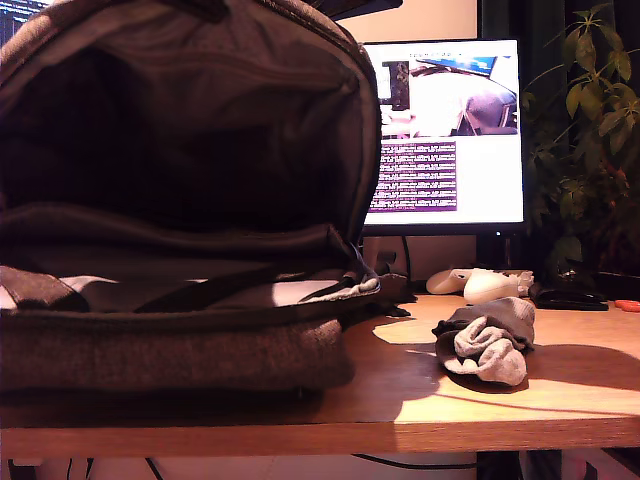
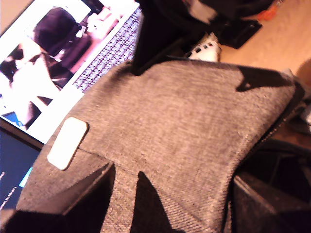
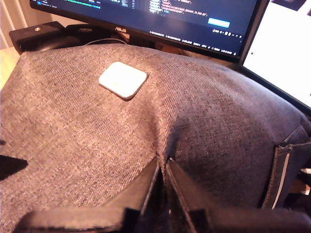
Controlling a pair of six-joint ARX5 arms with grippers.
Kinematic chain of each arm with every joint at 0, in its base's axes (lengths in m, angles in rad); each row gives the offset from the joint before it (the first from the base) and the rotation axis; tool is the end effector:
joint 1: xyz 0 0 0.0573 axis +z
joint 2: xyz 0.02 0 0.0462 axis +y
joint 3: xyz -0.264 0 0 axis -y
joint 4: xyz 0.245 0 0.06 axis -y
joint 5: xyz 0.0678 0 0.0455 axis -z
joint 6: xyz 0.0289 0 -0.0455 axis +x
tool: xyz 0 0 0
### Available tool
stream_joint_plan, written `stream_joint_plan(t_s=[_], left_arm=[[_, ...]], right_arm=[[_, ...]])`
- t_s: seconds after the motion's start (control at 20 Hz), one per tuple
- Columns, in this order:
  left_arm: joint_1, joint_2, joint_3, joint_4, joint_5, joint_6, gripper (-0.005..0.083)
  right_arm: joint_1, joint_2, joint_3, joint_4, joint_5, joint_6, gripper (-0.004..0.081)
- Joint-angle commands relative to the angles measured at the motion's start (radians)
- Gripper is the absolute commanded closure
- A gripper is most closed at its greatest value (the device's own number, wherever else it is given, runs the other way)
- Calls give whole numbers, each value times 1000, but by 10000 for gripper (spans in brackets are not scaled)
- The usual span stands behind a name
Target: Pack the pair of socks inside the grey Google backpack
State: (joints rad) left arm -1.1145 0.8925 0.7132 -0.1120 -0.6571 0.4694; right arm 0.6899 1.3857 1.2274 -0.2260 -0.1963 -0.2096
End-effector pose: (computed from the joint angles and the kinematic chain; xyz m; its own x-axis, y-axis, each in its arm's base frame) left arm 0.1009 -0.1655 0.2984 0.8825 -0.4117 -0.2274 0.4612 0.6629 0.5897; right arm 0.2370 0.2029 0.3476 0.5772 0.7291 -0.3677 -0.8072 0.5777 -0.1214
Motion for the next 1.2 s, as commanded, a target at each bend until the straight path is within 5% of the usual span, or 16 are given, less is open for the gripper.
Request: stream_joint_plan(t_s=[0.0,0.2,0.35,0.45,0.6,0.85,1.05,1.15], left_arm=[[6,-8,9,28,-6,-18,159],[6,-10,9,28,-10,-37,159],[8,-9,9,-2,19,-14,238],[8,-9,9,-42,36,53,397],[8,-9,9,-59,44,126,789],[31,-9,33,-47,80,171,794],[42,-9,70,-53,123,167,795],[43,-9,71,-64,129,167,795]], right_arm=[[15,-7,13,6,-6,0,783],[15,-7,13,6,-6,0,783],[15,-7,13,6,-6,0,783],[15,-7,13,6,-6,0,783],[15,-7,13,6,-6,1,783],[15,-7,13,2,-6,4,763],[15,-8,13,-26,-6,4,657],[15,-8,13,-50,-3,4,502]])
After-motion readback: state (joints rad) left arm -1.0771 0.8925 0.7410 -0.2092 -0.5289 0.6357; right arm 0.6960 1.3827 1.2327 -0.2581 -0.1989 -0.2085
